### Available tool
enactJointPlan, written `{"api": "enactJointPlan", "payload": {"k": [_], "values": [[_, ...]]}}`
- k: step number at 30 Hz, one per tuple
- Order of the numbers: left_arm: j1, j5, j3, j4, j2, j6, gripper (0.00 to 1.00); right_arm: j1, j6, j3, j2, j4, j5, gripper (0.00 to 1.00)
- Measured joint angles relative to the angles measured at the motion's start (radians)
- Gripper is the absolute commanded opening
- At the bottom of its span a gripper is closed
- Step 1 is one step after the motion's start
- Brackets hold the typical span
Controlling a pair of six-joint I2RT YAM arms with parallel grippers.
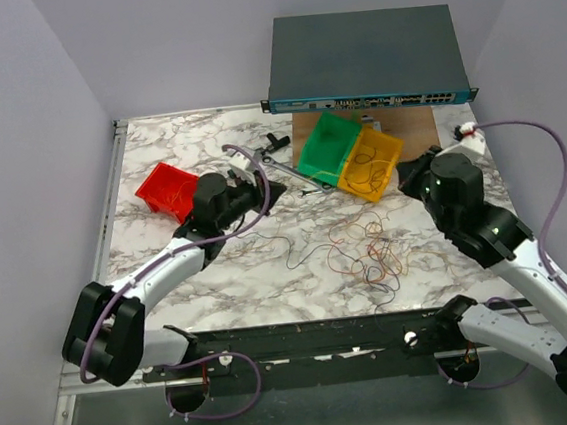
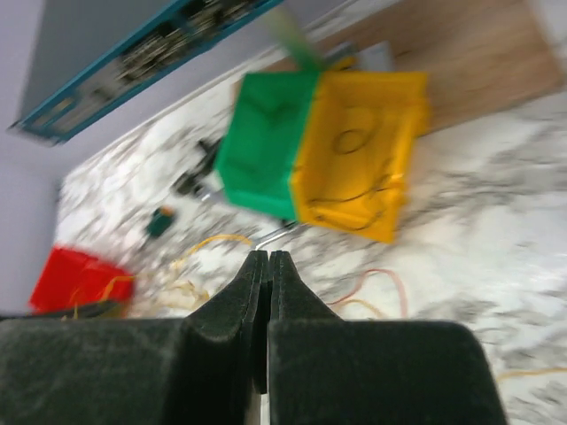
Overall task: Untangle the cables
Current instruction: Untie the cable, then pick up the cable at the center of the board.
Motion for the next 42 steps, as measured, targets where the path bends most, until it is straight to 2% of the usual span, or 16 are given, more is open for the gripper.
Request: {"api": "enactJointPlan", "payload": {"k": [4,8,13,15,16,17,18,19,21,22,27,32,36,42], "values": [[0.111,-0.004,-0.081,-0.003,-0.051,-0.074,0.00,0.000,0.045,-0.037,-0.102,-0.105,0.272,0.01],[0.177,-0.028,-0.148,-0.028,-0.089,-0.122,0.00,0.000,0.049,-0.055,-0.229,-0.152,0.439,0.01],[0.191,-0.045,-0.169,-0.069,-0.128,-0.148,0.00,0.000,0.003,-0.065,-0.315,-0.137,0.461,0.02],[0.191,-0.047,-0.169,-0.085,-0.146,-0.152,0.00,0.000,-0.008,-0.086,-0.299,-0.129,0.417,0.08],[0.191,-0.052,-0.169,-0.101,-0.162,-0.153,0.00,0.000,-0.010,-0.099,-0.282,-0.127,0.392,0.29],[0.191,-0.064,-0.168,-0.130,-0.185,-0.152,0.00,0.000,-0.010,-0.113,-0.257,-0.126,0.361,0.59],[0.191,-0.077,-0.167,-0.157,-0.206,-0.153,0.00,0.000,-0.004,-0.126,-0.228,-0.122,0.333,0.82],[0.191,-0.098,-0.164,-0.188,-0.225,-0.155,0.00,0.000,-0.001,-0.136,-0.203,-0.121,0.311,0.90],[0.191,-0.171,-0.156,-0.262,-0.273,-0.175,0.00,0.000,-0.027,-0.167,-0.115,-0.101,0.195,0.92],[0.191,-0.222,-0.153,-0.306,-0.300,-0.195,0.00,0.000,-0.029,-0.169,-0.108,-0.098,0.188,0.90],[0.194,-0.453,-0.155,-0.495,-0.429,-0.302,0.00,0.024,-0.167,-0.176,0.089,0.003,-0.102,0.90],[0.211,-0.626,-0.158,-0.686,-0.500,-0.416,0.00,0.179,-0.256,-0.148,0.333,0.101,-0.237,0.88],[0.239,-0.705,-0.158,-0.814,-0.499,-0.479,0.00,0.274,-0.269,-0.130,0.494,0.187,-0.325,0.82],[0.293,-0.787,-0.167,-0.940,-0.521,-0.570,0.00,0.314,-0.260,-0.135,0.627,0.319,-0.393,0.75]]}}
